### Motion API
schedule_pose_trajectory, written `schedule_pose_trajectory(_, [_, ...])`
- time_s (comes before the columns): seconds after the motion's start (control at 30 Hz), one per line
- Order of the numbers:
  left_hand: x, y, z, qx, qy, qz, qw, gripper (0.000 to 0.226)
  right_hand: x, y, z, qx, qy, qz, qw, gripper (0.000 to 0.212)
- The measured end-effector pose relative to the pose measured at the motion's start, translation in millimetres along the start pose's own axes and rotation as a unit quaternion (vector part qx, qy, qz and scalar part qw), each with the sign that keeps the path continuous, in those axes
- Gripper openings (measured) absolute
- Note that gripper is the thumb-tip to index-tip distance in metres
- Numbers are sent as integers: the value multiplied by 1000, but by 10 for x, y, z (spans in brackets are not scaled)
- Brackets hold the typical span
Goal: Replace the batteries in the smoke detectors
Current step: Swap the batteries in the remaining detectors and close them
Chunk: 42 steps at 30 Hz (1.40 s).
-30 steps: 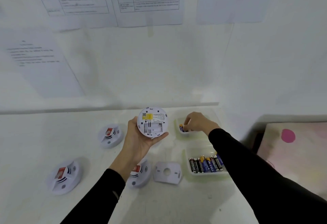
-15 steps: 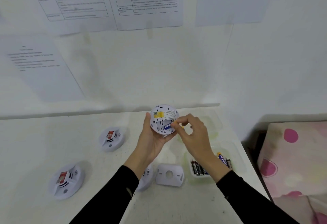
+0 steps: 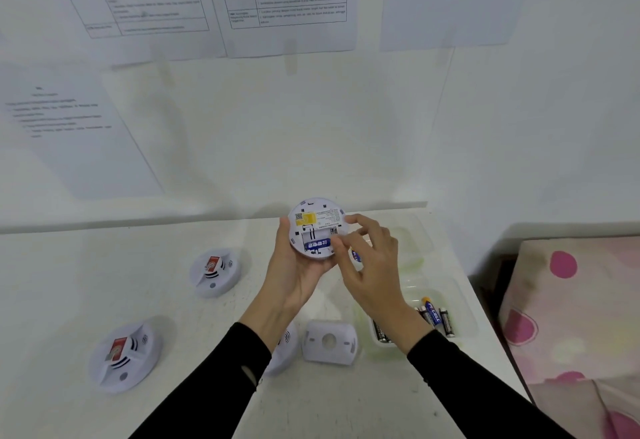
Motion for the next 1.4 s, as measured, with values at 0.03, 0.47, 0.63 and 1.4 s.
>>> schedule_pose_trajectory(0.03, [10, 2, 21, 7, -4, -3, 1000, 60, -5, 12, 1, -30, 36, -3, 999, 16])
schedule_pose_trajectory(0.47, [51, 135, 65, 19, 8, -18, 1000, 52, 452, -124, 873, -169, -269, -315, 894, 30])
schedule_pose_trajectory(0.63, [39, 145, 90, 24, 1, -13, 1000, 55, 389, -395, 998, -197, -289, -362, 864, 22])
schedule_pose_trajectory(1.4, [67, 149, -21, 76, 25, -11, 997, 64, 194, -48, -90, 66, 116, -85, 987, 13])
Point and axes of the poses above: each hand's wrist, its own x-axis towards the middle knuckle, its own y-axis out of the back of the hand, z = x × y, the point moved 2 cm from there along x, towards the middle knuckle, and after that the axes turned 10 degrees about z, right-handed, at the moved point
